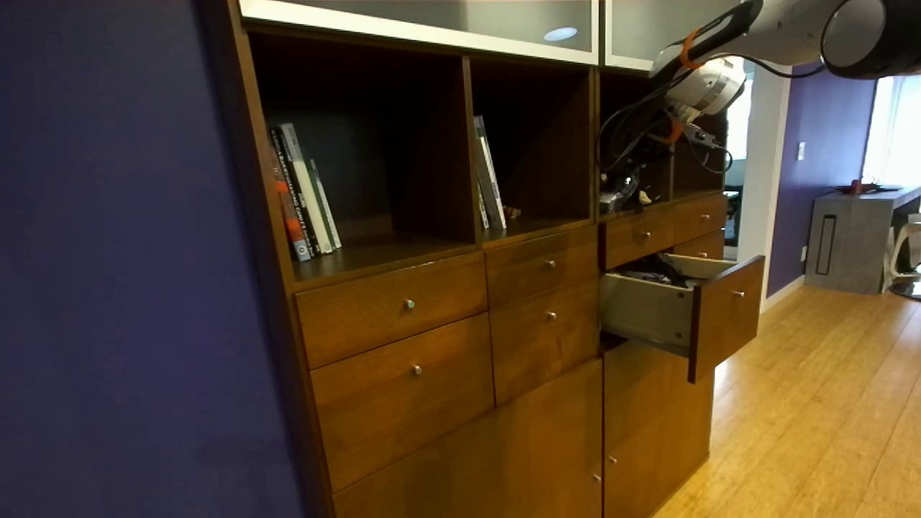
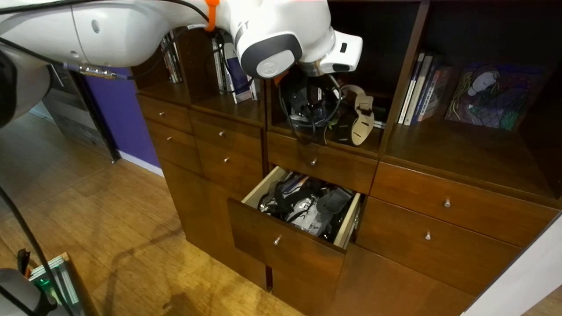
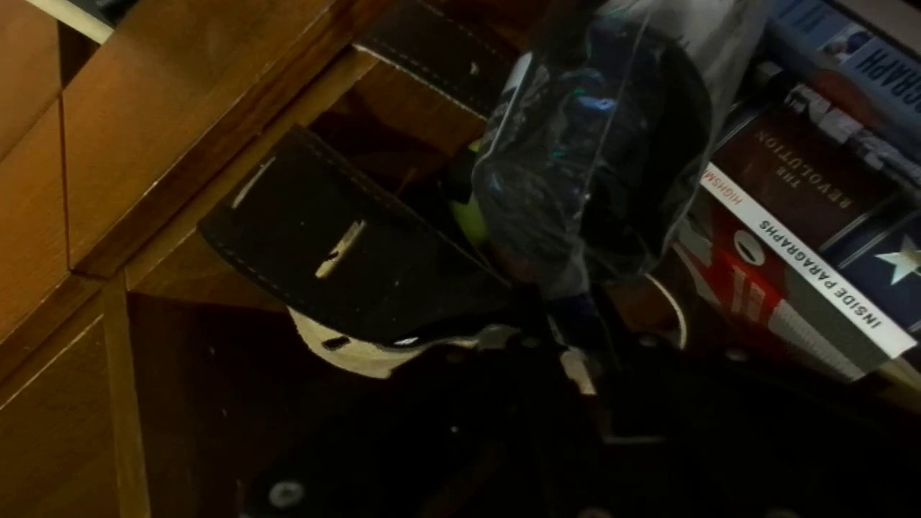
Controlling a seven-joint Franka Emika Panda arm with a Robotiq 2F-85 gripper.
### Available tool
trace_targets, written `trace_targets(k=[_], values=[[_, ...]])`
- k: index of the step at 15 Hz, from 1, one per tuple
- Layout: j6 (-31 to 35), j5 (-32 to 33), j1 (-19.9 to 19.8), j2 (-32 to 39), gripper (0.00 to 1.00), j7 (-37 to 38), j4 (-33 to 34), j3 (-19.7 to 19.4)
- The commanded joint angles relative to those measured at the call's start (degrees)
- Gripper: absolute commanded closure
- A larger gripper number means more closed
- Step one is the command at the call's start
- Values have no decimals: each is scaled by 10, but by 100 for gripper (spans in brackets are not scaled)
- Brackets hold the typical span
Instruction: Put the clear plastic in the open drawer.
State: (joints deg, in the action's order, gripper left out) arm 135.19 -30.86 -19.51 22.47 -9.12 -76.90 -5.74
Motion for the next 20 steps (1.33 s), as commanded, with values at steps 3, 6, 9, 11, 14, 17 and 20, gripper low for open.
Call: trace_targets(k=[3,6,9,11,14,17,20], values=[[-37,-21,-11,-2,100,1,14,12],[-66,-18,-10,-25,99,1,-3,10],[-110,-30,-16,-68,99,-18,-32,13],[-139,-45,-20,-101,99,-38,-57,15],[-171,-81,-27,-155,99,-82,-106,11],[-205,-110,-37,-207,99,-110,-160,2],[-219,-102,-13,-249,99,-121,-211,-44]])
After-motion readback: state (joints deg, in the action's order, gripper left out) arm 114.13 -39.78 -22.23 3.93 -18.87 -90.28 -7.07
